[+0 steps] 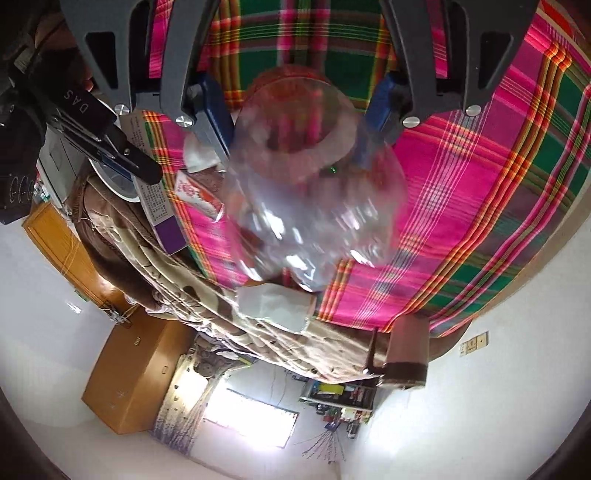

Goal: Collect trash
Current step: 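Lift the bottle and medicine box and carry them over the wastebasket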

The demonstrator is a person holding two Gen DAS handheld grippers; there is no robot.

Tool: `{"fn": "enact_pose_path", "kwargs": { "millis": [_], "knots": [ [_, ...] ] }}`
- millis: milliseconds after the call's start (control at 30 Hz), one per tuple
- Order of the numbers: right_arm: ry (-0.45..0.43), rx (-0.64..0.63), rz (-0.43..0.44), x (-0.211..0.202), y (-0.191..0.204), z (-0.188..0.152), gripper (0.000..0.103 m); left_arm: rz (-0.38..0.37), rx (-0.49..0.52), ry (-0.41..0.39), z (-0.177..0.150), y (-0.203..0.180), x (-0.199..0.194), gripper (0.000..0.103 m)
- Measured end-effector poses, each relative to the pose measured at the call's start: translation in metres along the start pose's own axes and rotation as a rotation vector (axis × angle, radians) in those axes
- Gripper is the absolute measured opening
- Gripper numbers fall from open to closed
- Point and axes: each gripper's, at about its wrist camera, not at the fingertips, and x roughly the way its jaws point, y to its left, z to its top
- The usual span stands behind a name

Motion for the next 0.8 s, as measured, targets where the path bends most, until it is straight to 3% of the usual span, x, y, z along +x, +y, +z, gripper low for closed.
{"fn": "enact_pose_path", "kwargs": {
  "millis": [167,300,433,800],
  "knots": [
    [-0.030,0.028,-0.023,-0.015,-0.010,-0.003,0.037,-0.014,0.057,-0.028,0.001,-0.022,-0.005,0.065],
    [-0.038,0.047,-0.032,-0.021,-0.017,-0.005,0.037,-0.009,0.044,0.003,-0.003,-0.023,0.005,0.065],
    [-0.060,0.061,-0.032,-0.028,-0.020,-0.005,0.037,-0.014,0.055,-0.033,-0.002,-0.031,-0.004,0.065],
    [-0.137,0.105,-0.061,-0.063,-0.042,-0.008,0.037,-0.111,0.159,-0.066,0.004,-0.082,-0.012,0.064]
  ]
}}
